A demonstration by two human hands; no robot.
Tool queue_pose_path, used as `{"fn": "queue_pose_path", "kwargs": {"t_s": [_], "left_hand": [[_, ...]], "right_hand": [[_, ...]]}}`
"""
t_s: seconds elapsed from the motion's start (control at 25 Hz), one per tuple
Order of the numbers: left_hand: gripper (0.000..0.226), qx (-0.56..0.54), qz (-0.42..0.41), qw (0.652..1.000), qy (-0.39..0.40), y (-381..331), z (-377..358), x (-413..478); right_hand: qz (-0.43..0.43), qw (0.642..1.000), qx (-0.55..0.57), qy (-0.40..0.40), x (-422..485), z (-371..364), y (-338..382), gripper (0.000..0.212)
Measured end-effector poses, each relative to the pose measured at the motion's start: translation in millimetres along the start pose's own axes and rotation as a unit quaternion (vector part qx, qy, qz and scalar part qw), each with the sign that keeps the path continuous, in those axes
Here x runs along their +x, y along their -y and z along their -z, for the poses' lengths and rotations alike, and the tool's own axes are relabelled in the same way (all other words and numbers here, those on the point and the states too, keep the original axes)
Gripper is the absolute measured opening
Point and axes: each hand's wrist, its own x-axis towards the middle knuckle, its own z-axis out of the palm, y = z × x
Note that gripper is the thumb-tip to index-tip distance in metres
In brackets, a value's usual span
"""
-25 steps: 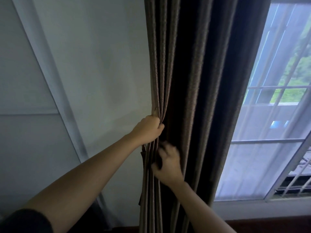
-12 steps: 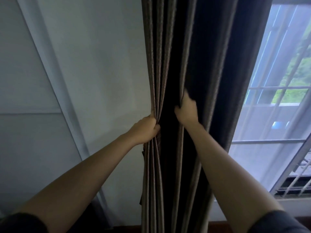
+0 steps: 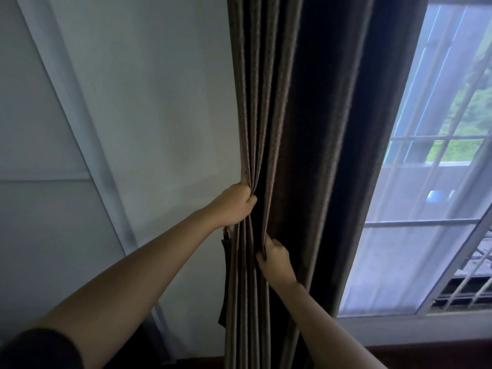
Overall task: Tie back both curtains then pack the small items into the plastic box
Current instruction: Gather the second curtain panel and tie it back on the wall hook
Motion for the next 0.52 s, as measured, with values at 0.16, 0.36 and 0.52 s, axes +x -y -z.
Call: {"fn": "queue_pose_path", "kwargs": {"t_s": [0.16,0.36,0.52], "left_hand": [[0.031,-0.048,0.007,0.999,0.018,-11.1,2.0,-4.1],[0.046,0.004,-0.009,1.000,-0.016,-28.3,-5.4,-5.8],[0.055,0.074,0.020,0.995,-0.066,-23.6,-12.5,2.0]], "right_hand": [[0.004,1.000,-0.012,0.005,1.0,-1.4,5.7,0.047],[-0.040,0.998,-0.034,0.043,-1.3,-1.1,21.8,0.033],[-0.038,0.993,-0.107,0.045,-12.6,6.4,36.2,0.052]]}}
